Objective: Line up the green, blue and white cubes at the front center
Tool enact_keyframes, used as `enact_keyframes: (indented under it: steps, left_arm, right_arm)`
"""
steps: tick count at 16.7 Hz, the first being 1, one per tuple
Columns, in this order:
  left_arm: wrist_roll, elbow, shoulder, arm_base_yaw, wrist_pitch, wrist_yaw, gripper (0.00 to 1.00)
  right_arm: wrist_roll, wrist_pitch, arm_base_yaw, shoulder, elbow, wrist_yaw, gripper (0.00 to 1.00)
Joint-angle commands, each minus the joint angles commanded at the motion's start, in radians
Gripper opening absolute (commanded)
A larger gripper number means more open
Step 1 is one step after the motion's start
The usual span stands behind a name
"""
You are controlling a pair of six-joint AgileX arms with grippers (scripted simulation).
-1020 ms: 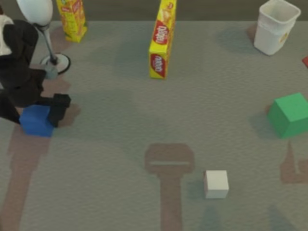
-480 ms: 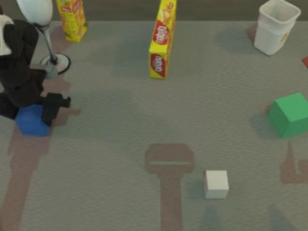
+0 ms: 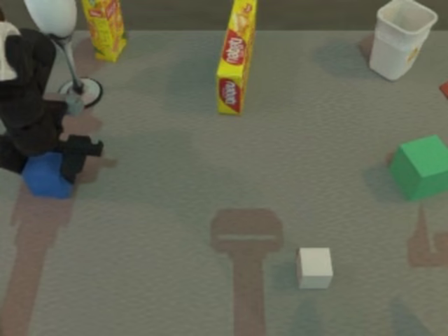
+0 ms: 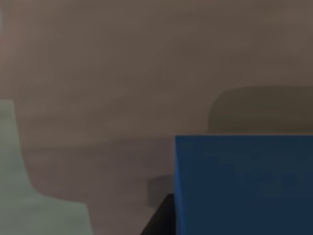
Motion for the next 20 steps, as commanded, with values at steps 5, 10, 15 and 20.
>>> enact_keyframes:
  steps: [5,10,15,20]
  left_arm:
    - [-0.002,0.073,-0.037,0.010,-0.115,0.000,0.00]
    - [-0.002,0.147,-0.091,0.019,-0.239,-0.001,0.00]
    - [-0.013,0.149,-0.085,0.000,-0.239,-0.002,0.00]
    - [-0.227,0.180,-0.069,-0.198,-0.268,-0.006,0.00]
  right_arm:
    - [0.000,0.000,0.000,0.000,0.000,0.000,1.00]
    - [0.000,0.000,0.000,0.000,0.000,0.000,1.00]
    - [0.000,0.000,0.000,0.000,0.000,0.000,1.00]
    - [0.000,0.000,0.000,0.000,0.000,0.000,1.00]
